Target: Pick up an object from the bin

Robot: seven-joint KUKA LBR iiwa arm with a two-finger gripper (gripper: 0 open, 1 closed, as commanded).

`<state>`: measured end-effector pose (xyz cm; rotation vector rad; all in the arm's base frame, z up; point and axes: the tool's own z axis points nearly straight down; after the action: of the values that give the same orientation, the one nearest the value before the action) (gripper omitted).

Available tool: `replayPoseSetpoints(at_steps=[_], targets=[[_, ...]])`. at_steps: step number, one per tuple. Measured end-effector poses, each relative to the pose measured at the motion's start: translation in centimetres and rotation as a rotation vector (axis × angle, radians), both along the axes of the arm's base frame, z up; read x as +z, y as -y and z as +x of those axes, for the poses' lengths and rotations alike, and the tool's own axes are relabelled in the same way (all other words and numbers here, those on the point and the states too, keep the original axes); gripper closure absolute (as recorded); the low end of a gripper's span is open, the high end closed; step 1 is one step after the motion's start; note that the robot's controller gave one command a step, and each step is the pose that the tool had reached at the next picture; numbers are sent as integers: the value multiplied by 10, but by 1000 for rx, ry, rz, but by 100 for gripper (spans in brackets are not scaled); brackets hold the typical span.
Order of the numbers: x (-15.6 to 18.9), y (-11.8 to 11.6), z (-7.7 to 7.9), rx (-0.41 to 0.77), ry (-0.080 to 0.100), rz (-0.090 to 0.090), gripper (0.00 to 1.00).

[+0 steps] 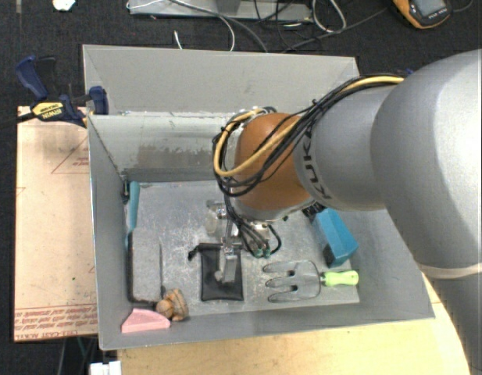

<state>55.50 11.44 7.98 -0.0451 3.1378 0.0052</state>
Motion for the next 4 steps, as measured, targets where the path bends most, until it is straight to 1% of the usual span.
replayPoseSetpoints(at_steps=[1, 2, 3, 4], targets=[[31, -11, -14, 4, 7, -1, 0], [19, -17, -71, -141, -9, 1, 0], [-9, -11, -56, 209, 11, 1, 0], [-10, 6, -63, -11, -7, 2, 100]])
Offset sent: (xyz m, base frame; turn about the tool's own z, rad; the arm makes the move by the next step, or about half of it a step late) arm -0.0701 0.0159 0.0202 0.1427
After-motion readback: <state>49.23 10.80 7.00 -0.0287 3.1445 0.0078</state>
